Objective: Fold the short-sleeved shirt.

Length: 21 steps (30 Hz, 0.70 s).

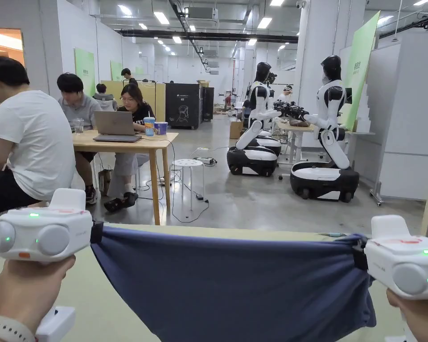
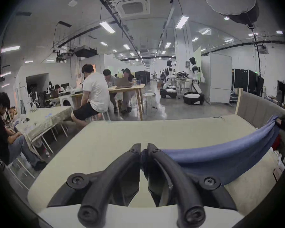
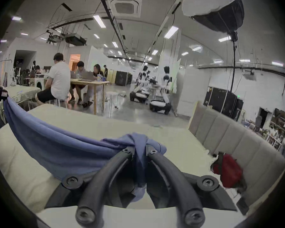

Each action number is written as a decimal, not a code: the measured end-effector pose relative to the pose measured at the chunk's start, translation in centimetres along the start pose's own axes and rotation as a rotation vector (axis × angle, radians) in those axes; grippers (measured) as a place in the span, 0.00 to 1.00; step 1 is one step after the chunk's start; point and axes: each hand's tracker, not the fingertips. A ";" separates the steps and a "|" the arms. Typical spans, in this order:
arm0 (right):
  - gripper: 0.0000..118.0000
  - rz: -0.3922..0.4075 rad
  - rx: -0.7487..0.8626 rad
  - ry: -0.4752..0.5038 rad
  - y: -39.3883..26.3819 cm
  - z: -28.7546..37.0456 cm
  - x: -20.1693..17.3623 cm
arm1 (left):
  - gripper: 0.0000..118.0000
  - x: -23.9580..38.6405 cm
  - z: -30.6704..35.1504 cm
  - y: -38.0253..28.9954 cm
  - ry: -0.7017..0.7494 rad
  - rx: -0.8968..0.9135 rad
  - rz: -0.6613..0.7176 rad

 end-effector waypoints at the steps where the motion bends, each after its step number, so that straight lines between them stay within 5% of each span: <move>1: 0.09 -0.006 -0.016 0.010 -0.9 0.4 0.1 | 0.04 -0.1 0.5 -0.9 -0.013 -0.014 -0.011; 13: 0.09 0.137 -0.290 0.154 -19.6 8.9 -1.4 | 0.04 -3.2 12.9 -21.9 -0.126 -0.326 0.121; 19: 0.10 0.049 -0.378 0.181 -23.9 9.6 -1.4 | 0.05 -2.8 14.8 -29.4 -0.113 -0.428 0.148; 21: 0.21 0.035 -0.340 0.191 -23.5 10.6 -1.5 | 0.24 -2.6 15.9 -28.9 -0.096 -0.380 0.149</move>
